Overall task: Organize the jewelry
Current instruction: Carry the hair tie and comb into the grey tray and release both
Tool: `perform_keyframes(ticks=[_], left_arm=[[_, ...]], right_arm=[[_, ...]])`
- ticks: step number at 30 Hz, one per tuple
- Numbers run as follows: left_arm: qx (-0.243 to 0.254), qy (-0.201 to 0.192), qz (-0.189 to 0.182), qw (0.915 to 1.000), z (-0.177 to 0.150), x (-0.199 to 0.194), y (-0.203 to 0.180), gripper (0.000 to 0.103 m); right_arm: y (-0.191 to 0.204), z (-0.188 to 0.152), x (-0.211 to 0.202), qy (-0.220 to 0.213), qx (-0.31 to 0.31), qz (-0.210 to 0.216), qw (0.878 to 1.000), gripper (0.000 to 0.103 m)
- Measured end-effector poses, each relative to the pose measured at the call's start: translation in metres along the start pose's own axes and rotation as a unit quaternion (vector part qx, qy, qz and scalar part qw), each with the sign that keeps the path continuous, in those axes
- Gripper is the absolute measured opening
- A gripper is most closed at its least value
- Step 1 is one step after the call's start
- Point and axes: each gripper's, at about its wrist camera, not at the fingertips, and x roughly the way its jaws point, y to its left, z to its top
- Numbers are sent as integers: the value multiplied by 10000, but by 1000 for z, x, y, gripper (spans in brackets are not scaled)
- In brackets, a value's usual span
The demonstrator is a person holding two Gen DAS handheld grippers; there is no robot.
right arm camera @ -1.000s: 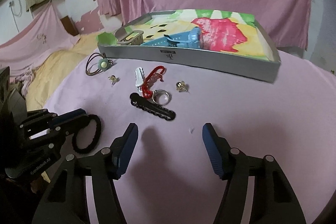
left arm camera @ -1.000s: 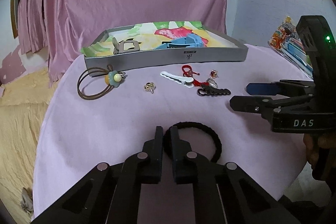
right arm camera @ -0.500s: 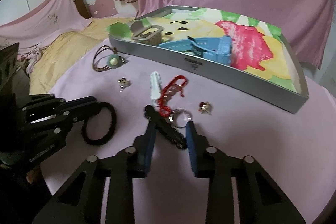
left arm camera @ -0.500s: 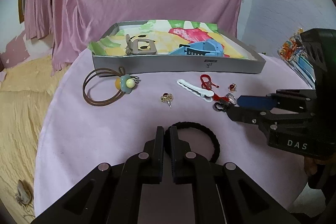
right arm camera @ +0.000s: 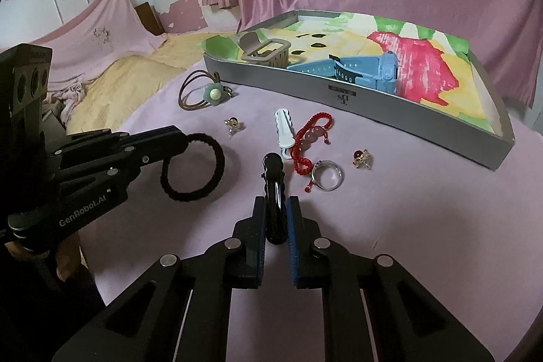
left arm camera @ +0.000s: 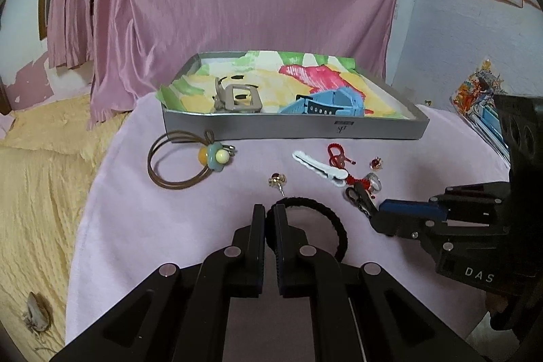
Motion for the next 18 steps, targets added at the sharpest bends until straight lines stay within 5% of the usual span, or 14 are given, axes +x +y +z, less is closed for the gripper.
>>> perform_keyframes(ticks=[8,18], left_arm=[[10,-367,-3,9993,13,-12,-2,5],[-148,-1069,-1,9942,78,2,-1,5]], right_arm=[[-8,4,-24,-584,220,17,9981,10],[-52,44,-37,-1229,602,-503,9893,10]])
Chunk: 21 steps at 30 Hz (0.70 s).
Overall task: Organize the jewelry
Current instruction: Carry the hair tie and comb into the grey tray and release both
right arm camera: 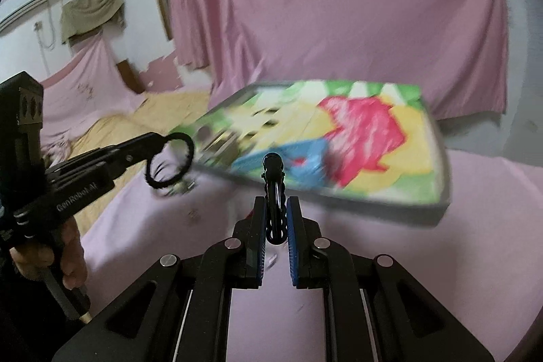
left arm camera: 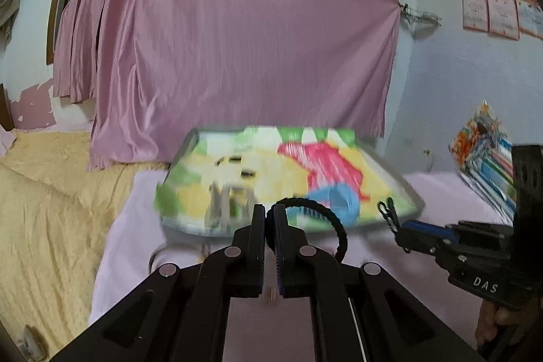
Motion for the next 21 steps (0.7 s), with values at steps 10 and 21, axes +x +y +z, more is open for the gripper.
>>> perform_keyframes(ticks=[10,21], left_arm=[[-18,618,287,9977,23,81,-8,5],[148,1223,386,9916,15,113,-15,6]], right_arm=[[-46,29,51,252,554,-358,9975,10],[-55,27,95,917,583,-386,9933,11]])
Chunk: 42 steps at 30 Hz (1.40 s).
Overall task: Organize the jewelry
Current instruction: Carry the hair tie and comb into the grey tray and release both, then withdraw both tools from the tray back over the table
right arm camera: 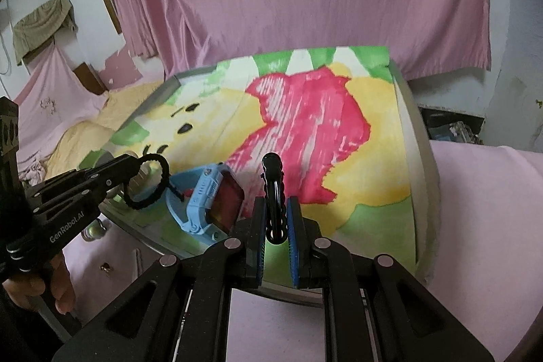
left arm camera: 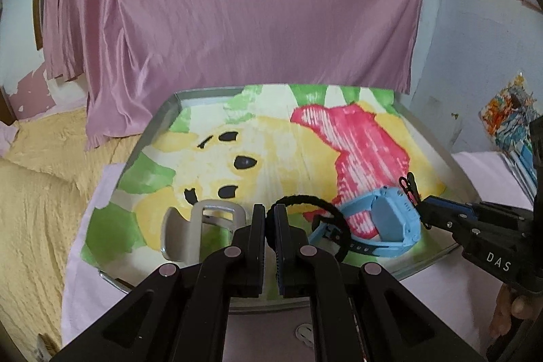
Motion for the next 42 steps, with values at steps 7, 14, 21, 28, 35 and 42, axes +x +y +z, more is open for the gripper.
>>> perform_keyframes(ticks=[7,14,21,28,35,42], left_arm=[[-58,84,-14,9999,-2,1,2,18],[-229,-480,-116,9985,-2,-23,7,58],[-386,-971,-102,9945,-14,-56,14,79],[-429,-1409,-76,9891,-39,-95,23,97],[-545,-1970,-77,9789,-74,-133,37,102],[-536,-2067,90,9769,-101,-151,53,102]], right_arm=[[2,-1,6,92,-48,-35,9999,12],[-1,-8,-18,-442,89,-100,9989,24],[7,-26,-58,-1203,128,-174,9925,49],[27,-53,-99,-1962,24,-276,9802,79],[53,-84,-127,-2398,-192,-392,9698,91],[71,-107,-137,-2502,-226,-367,9672,92]])
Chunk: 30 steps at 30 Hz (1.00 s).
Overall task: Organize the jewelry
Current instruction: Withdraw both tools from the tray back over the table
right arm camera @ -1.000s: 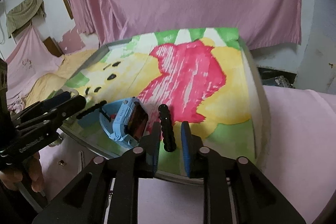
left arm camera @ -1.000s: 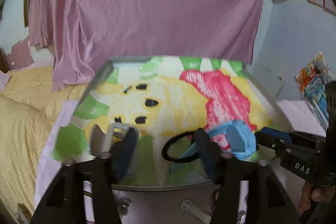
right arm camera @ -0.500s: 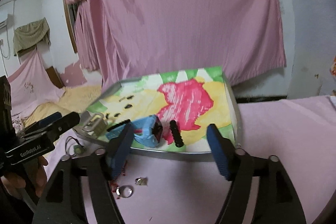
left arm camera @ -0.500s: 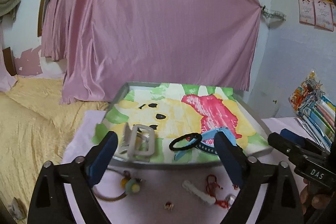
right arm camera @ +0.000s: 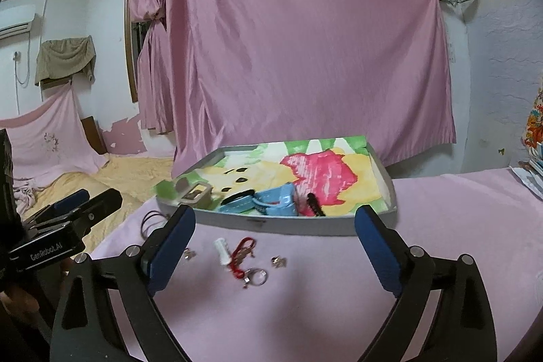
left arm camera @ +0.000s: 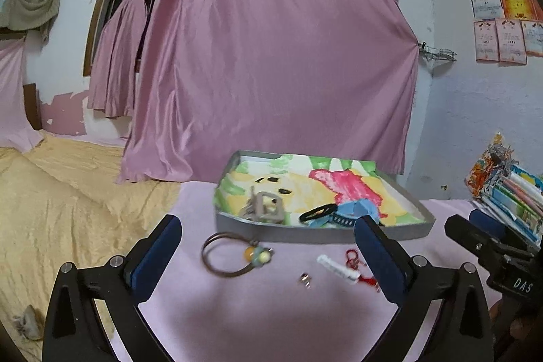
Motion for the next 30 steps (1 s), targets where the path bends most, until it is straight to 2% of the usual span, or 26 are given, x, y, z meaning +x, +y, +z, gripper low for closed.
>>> perform_keyframes(ticks=[8,18,23,30], left_arm=[[128,7,104,9999,-11,-17,21,102],[99,227,79,9997,-16,-12,42,102],[48,645,-46,9979,-15,5,54,102],[25,1133,-125,9935,-12,31,64,102]], right_arm=[[21,-15,-6,-25,-54,27,10000,93],[37,-25,-1,273,-277,-10,9992,93],[41,-25,9,552,-335,103,9979,93],[41,-29,34,1182,-164,215,9926,92]])
